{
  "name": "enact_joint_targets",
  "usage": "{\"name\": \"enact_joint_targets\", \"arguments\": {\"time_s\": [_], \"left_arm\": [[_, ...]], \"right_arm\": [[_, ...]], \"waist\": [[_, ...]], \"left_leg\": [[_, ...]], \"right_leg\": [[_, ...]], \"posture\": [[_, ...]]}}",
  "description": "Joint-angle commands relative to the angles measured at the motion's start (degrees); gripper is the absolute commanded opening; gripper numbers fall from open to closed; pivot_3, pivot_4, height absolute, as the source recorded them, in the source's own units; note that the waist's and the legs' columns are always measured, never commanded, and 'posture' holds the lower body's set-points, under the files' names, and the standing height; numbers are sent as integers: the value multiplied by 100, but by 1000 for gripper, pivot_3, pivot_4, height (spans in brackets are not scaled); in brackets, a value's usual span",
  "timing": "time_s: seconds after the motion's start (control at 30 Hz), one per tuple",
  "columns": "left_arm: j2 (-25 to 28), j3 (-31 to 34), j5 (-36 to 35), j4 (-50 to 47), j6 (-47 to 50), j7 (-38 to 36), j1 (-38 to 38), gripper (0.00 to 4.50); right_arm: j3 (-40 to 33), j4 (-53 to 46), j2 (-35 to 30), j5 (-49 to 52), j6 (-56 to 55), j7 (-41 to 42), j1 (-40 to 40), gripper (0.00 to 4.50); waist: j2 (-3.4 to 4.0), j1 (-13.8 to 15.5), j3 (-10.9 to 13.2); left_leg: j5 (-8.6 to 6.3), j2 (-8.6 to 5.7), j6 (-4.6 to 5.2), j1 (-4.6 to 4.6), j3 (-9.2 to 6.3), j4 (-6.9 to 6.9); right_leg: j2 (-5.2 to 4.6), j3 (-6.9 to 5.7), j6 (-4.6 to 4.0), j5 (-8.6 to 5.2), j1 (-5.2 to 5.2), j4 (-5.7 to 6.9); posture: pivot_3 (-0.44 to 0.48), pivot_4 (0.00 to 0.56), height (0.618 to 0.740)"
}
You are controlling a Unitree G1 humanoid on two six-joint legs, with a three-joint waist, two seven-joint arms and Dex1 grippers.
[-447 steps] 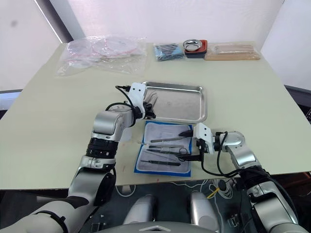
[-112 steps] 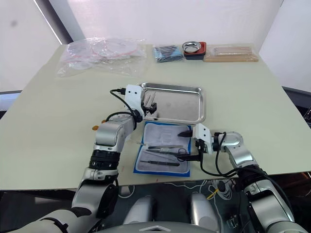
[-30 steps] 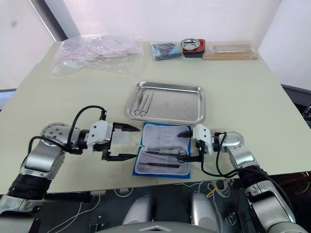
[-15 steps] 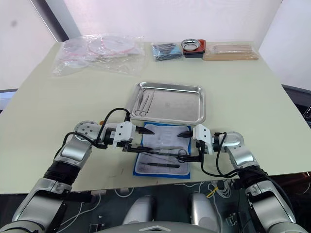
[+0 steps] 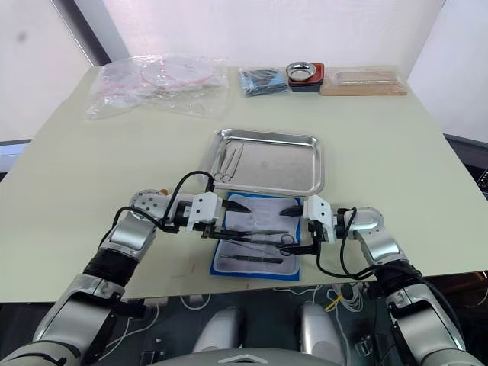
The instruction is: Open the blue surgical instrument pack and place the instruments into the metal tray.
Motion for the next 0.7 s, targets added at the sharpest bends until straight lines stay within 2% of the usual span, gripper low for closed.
{"name": "enact_joint_targets", "arguments": {"time_s": [0.03,0.67,0.7], "left_arm": [[13,-150,72,14,23,-136,-8,2861],[20,-343,274,330,44,-214,-208,2861],[25,-362,280,341,47,-239,-217,2593]], "right_arm": [[296,767,-195,-630,434,-229,364,4500],[308,765,-148,-621,436,-280,364,4500],[308,764,-145,-618,436,-285,365,4500]], "waist": [[0,0,-1],[7,1,-9],[7,1,-11]], "left_leg": [[0,0,0,1,0,0],[0,-1,0,5,-1,6],[0,-1,1,5,0,7]], "right_leg": [[0,0,0,0,1,0],[2,0,1,0,14,2],[2,1,1,0,15,2]], "posture": [[0,150,740],[0,150,740],[0,150,740]]}}
